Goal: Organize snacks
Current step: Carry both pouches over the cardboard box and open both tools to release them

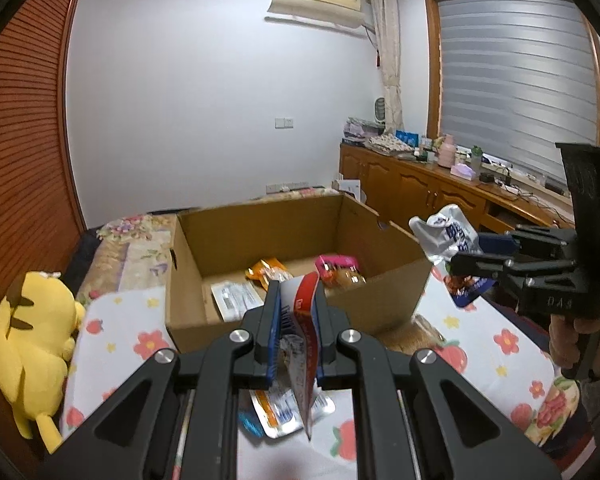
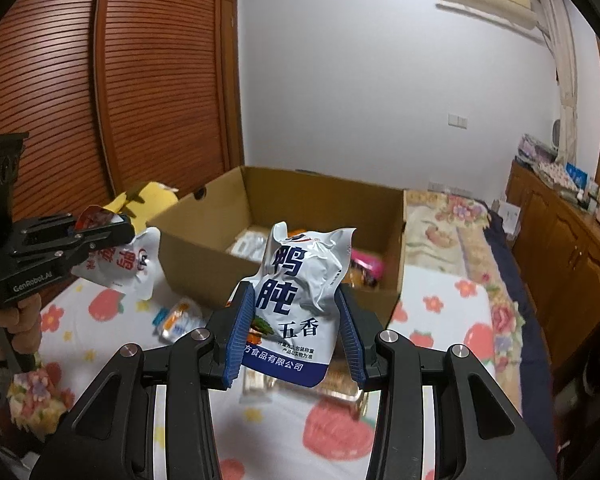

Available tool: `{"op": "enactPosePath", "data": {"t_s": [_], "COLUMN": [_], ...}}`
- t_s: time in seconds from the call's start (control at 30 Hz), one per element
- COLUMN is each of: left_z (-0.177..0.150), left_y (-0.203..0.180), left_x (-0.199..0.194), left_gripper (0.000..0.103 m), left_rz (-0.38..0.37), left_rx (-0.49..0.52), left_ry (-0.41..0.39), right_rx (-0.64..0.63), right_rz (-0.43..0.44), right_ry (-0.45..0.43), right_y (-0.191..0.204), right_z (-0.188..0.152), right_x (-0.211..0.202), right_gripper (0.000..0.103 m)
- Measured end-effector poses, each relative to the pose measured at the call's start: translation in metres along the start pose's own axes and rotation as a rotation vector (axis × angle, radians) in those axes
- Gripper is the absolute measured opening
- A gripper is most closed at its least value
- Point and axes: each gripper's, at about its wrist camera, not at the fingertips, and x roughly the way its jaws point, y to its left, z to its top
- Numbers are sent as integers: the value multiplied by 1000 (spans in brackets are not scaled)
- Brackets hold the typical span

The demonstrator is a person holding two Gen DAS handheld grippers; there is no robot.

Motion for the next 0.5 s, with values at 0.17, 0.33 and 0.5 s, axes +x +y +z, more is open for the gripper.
{"op": "enactPosePath", "data": {"t_s": [0.17, 0.33, 0.5], "left_z": [20, 31, 38], "left_y": [11, 20, 23], "left_x": [13, 26, 41], "left_gripper": [10, 10, 10], "left_rz": [18, 35, 55], "left_rx": [-16, -24, -14], "left_ry": [-18, -22, -17], "right_rx": [-4, 4, 12], "right_rz": [-6, -9, -27], "right_ry": [-5, 5, 28], "right_y": [0, -6, -17], "right_z": [13, 20, 23], "right_x": [13, 27, 45], "right_gripper": [41, 41, 41]}}
